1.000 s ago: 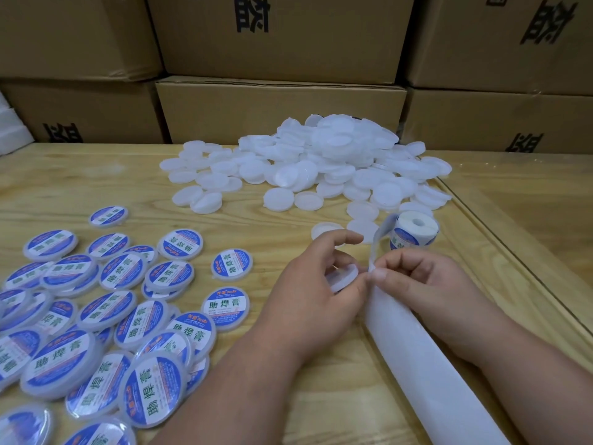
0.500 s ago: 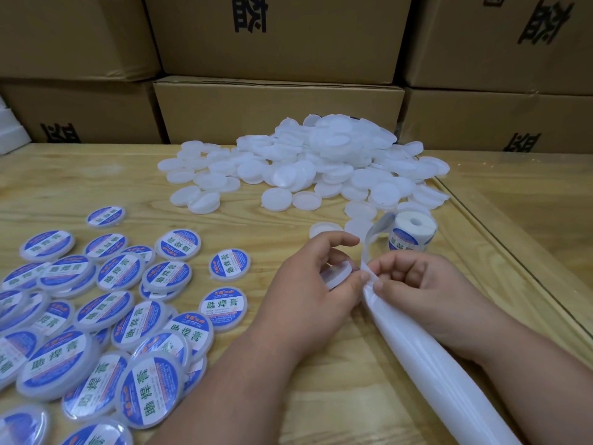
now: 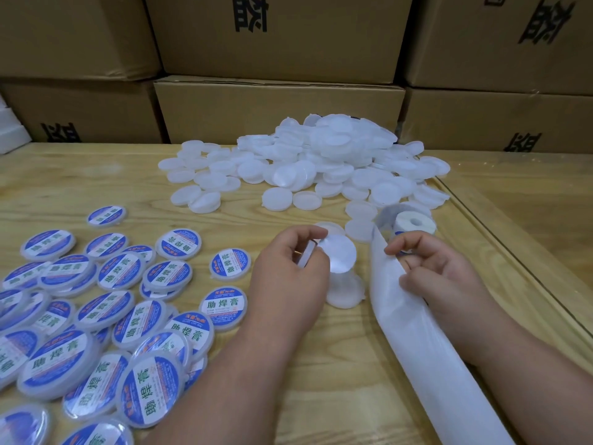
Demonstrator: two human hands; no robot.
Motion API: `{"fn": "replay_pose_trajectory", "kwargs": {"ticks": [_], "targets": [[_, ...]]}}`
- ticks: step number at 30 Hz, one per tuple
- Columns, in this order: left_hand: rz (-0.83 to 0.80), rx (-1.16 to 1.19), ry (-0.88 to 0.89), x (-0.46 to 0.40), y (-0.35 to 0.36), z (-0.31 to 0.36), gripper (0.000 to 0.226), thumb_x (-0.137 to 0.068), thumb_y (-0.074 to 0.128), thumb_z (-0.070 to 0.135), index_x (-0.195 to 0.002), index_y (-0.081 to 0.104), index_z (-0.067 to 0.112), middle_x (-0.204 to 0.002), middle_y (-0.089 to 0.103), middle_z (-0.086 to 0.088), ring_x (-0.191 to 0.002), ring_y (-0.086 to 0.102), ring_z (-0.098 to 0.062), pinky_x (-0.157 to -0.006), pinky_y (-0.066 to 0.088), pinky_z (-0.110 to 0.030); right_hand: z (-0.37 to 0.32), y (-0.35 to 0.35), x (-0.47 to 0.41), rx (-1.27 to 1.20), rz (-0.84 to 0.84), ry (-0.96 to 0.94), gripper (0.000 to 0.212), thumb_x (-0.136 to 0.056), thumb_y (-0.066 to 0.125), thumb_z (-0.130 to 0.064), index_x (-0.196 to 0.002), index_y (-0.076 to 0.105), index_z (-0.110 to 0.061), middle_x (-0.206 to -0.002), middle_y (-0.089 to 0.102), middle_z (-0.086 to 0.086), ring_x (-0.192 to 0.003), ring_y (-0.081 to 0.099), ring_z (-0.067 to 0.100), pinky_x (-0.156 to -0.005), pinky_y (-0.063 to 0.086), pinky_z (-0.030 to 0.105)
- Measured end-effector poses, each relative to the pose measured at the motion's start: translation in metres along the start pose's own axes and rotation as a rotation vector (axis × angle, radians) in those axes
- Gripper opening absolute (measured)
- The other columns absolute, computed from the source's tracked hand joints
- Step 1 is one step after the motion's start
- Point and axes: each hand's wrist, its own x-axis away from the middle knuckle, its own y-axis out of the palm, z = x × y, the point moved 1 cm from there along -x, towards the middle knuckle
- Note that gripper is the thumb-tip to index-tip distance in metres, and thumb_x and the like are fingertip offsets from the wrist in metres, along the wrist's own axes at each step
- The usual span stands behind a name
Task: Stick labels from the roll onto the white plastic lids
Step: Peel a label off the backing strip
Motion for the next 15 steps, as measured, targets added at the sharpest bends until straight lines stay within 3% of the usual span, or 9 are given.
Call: {"fn": "replay_pose_trajectory", "kwargs": {"ticks": [4, 6, 10, 13, 15], "targets": [[0.026, 0.016, -0.022, 0.001, -0.003, 0.0, 0.022, -0.087, 0.062, 0.021, -0.09, 0.073, 0.04, -0.085, 0.071, 0.018, -0.062, 0.058, 0.003, -0.049, 0.042, -0.008, 0.0, 0.005, 0.003, 0.042, 0.026, -0.088, 0.023, -0.072, 0.052, -0.005, -0.075, 0.065, -0.025, -0.059, 0.044, -0.002, -0.05, 0.037, 0.009, -0.047, 0.034, 0.019], [0.002, 0.008, -0.027, 0.001, -0.003, 0.001, 0.027, -0.089, 0.062, 0.017, -0.09, 0.074, 0.041, -0.086, 0.071, 0.018, -0.061, 0.057, 0.006, -0.049, 0.043, -0.009, 0.0, 0.01, 0.002, 0.105, 0.093, -0.197, 0.018, -0.077, 0.06, -0.01, -0.073, 0.064, -0.026, -0.062, 0.054, -0.007, -0.053, 0.045, 0.006, -0.05, 0.04, 0.015], [-0.059, 0.02, -0.029, 0.002, -0.001, 0.005, 0.028, -0.089, 0.063, 0.012, -0.088, 0.076, 0.038, -0.088, 0.072, 0.024, -0.068, 0.06, 0.012, -0.057, 0.045, -0.005, 0.005, 0.014, -0.002, 0.299, 0.186, -0.354, 0.034, -0.086, 0.073, 0.0, -0.083, 0.067, -0.033, -0.081, 0.063, -0.006, -0.068, 0.055, 0.023, -0.062, 0.047, 0.02], [-0.079, 0.039, -0.041, 0.003, -0.001, 0.005, 0.028, -0.09, 0.062, 0.011, -0.088, 0.077, 0.035, -0.083, 0.074, 0.014, -0.061, 0.057, 0.003, -0.052, 0.044, -0.01, 0.004, 0.014, -0.002, 0.394, 0.186, -0.432, 0.044, -0.086, 0.074, 0.003, -0.086, 0.067, -0.041, -0.091, 0.061, -0.009, -0.069, 0.056, 0.021, -0.06, 0.045, 0.022], [-0.085, 0.047, -0.048, 0.003, -0.001, 0.005, 0.029, -0.09, 0.062, 0.011, -0.088, 0.077, 0.036, -0.081, 0.074, 0.008, -0.06, 0.056, -0.005, -0.05, 0.044, -0.015, 0.005, 0.014, -0.003, 0.43, 0.174, -0.438, 0.042, -0.085, 0.075, 0.001, -0.086, 0.069, -0.04, -0.096, 0.06, -0.009, -0.067, 0.056, 0.02, -0.058, 0.042, 0.016]]}}
